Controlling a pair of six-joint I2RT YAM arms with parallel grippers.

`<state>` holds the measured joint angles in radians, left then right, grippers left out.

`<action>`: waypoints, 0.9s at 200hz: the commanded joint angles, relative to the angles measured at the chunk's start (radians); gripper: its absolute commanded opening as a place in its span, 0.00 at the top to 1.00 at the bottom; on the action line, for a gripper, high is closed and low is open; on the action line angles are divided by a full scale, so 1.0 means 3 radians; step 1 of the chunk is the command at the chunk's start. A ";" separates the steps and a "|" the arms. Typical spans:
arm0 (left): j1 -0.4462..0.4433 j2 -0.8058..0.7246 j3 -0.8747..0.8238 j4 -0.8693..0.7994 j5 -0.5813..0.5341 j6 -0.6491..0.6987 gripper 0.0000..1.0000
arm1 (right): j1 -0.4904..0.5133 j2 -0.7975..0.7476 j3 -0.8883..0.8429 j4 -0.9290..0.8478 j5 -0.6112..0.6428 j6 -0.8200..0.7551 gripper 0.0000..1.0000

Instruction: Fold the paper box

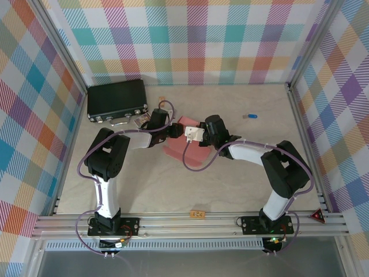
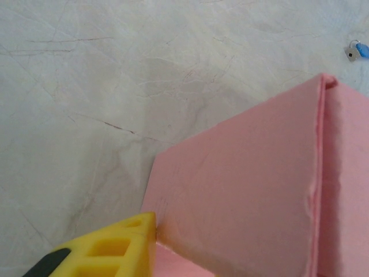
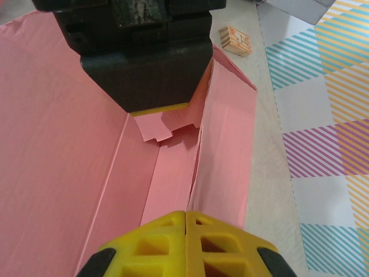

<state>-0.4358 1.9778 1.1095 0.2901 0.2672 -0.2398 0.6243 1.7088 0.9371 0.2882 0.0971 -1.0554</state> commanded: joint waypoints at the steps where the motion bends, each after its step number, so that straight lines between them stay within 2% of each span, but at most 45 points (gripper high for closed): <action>1: -0.0049 0.0036 0.0018 0.0154 -0.0015 0.0046 0.74 | 0.0037 0.0062 0.0087 -0.0176 -0.0090 0.0061 1.00; 99: -0.0177 -0.0141 -0.0073 0.0075 -0.0314 0.0192 0.89 | 0.0035 0.0112 0.0213 -0.0280 -0.0118 0.0181 1.00; 116: -0.0208 -0.0189 -0.0079 -0.0002 -0.0365 0.0248 0.91 | 0.0036 0.0107 0.0225 -0.0253 -0.0114 0.0226 0.97; 142: -0.0248 -0.0264 -0.0094 -0.0151 -0.0484 0.0310 0.92 | 0.0037 0.0089 0.0238 -0.0211 -0.0075 0.0283 0.87; 180: -0.0297 -0.0417 -0.0121 -0.0456 -0.0695 0.0380 0.92 | 0.0037 -0.0017 0.0231 -0.0172 -0.0045 0.0422 0.54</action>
<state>-0.5022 1.9236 1.0885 0.2073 0.0959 -0.1516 0.6243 1.7237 0.9916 0.2512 0.0967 -0.9764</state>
